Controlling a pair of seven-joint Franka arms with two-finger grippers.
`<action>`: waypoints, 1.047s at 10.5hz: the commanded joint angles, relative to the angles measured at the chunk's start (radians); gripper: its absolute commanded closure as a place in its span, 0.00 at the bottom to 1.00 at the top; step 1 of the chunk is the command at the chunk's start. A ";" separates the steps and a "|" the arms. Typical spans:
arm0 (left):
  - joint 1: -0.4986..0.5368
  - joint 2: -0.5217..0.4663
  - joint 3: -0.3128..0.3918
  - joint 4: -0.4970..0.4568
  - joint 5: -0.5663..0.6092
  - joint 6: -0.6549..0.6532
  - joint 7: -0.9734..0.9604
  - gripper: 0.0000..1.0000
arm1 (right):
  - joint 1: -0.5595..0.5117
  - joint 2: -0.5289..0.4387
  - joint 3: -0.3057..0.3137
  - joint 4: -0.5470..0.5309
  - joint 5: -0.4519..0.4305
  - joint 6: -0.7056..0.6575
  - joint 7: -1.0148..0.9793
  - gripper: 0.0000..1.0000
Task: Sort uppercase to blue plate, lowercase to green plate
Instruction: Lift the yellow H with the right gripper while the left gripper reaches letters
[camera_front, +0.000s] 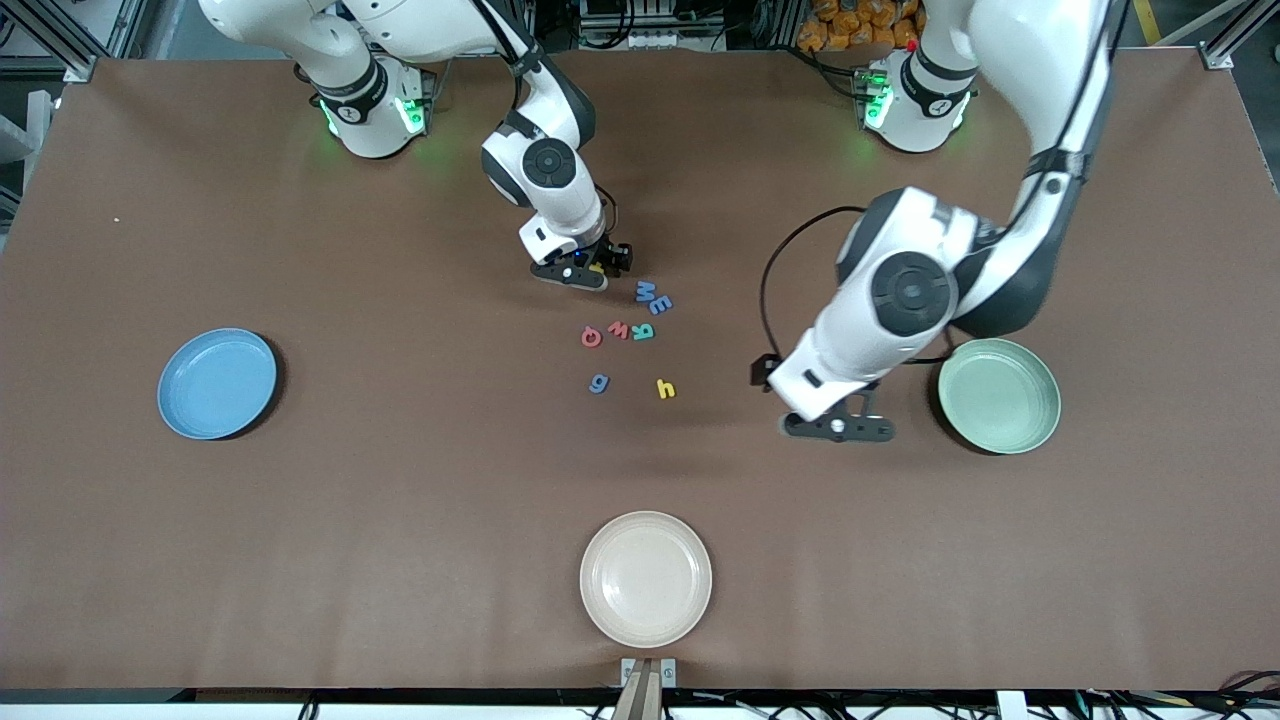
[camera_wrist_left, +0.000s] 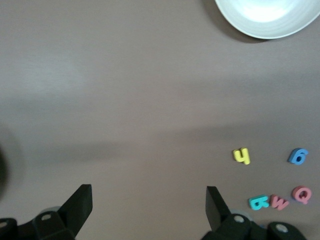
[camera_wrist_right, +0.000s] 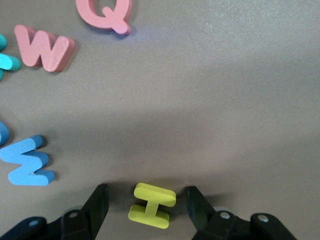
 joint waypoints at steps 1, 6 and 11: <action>-0.056 0.070 0.017 0.049 0.023 0.045 -0.066 0.00 | 0.020 -0.004 0.004 -0.019 -0.021 0.014 0.032 0.28; -0.126 0.137 0.041 0.057 0.062 0.109 -0.128 0.00 | 0.025 -0.010 0.007 -0.017 -0.024 -0.009 0.026 0.51; -0.243 0.186 0.117 0.057 0.071 0.170 -0.166 0.00 | 0.019 -0.012 0.007 -0.013 -0.061 -0.025 0.023 0.89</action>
